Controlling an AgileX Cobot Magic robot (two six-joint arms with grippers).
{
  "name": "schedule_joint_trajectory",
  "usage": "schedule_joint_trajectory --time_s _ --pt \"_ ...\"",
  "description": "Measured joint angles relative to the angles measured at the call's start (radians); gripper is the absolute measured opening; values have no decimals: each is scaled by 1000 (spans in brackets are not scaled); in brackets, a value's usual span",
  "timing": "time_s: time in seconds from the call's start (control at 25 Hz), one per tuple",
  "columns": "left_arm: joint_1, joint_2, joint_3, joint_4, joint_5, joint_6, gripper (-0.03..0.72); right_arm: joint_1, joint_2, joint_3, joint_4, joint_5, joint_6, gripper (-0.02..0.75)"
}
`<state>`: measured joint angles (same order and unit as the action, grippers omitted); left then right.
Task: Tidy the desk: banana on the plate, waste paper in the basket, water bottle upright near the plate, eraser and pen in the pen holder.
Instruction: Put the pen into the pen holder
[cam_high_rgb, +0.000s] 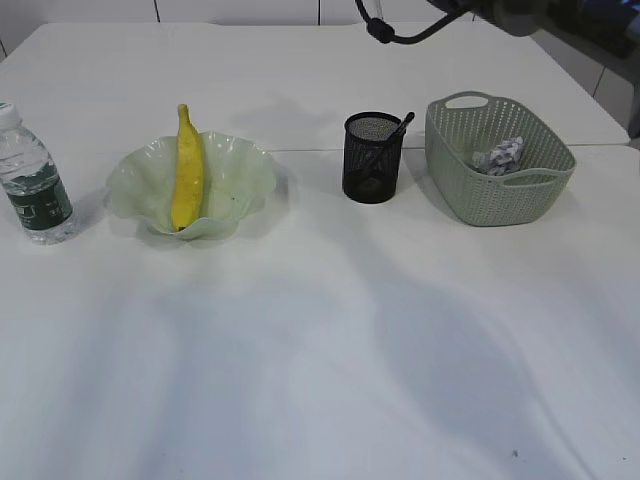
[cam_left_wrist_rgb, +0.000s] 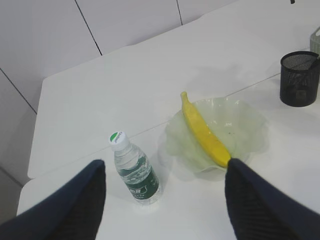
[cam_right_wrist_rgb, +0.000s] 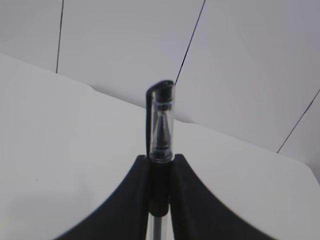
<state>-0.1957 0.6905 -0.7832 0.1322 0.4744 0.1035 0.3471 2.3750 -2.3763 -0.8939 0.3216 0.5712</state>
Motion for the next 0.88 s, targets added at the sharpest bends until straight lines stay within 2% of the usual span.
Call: schedule_joint_trajectory --time_s 0.88 --pt "0 0 0 -21 2 0 528 -53 2 141 -11 -200 60 87"
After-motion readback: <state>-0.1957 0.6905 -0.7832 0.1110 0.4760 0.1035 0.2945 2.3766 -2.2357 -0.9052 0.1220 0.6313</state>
